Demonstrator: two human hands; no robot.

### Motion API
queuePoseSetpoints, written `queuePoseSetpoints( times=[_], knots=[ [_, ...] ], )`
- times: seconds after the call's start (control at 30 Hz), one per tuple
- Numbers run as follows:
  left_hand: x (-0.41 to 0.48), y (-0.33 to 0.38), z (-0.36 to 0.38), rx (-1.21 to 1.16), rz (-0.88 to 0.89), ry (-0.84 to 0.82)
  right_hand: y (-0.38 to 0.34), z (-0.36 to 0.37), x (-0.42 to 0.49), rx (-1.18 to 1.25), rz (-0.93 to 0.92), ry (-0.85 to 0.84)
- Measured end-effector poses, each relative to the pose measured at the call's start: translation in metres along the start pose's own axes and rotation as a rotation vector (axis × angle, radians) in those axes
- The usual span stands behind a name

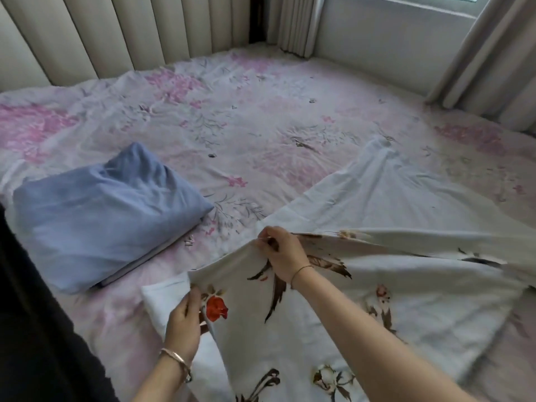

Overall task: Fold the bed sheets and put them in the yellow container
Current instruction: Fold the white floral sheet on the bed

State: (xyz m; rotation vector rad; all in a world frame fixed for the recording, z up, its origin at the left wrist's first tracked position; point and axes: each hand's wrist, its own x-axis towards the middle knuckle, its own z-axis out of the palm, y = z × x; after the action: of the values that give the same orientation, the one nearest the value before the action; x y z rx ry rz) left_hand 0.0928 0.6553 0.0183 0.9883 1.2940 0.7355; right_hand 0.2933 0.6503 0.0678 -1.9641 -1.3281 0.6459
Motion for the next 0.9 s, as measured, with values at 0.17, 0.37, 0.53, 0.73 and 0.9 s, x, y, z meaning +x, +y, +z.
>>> queuePoseSetpoints(
  times=[0.17,0.37,0.53,0.73,0.9],
  knots=[
    [0.047,-0.026,-0.046,0.205,-0.032,0.078,0.006,0.076,0.027,-0.022,0.156,-0.077],
    [0.054,-0.031,-0.061,0.362,0.073,0.136,0.009,0.100,0.037,0.010,0.156,-0.018],
    [0.064,-0.020,-0.078,0.380,0.065,0.194,-0.004,0.123,0.055,0.106,0.225,-0.095],
    [0.064,-0.037,-0.082,0.515,0.084,0.246,0.026,0.140,0.012,0.162,0.128,-0.099],
    [0.046,-0.033,-0.073,0.561,0.069,0.351,0.052,0.115,-0.073,0.207,0.090,0.084]
  ],
)
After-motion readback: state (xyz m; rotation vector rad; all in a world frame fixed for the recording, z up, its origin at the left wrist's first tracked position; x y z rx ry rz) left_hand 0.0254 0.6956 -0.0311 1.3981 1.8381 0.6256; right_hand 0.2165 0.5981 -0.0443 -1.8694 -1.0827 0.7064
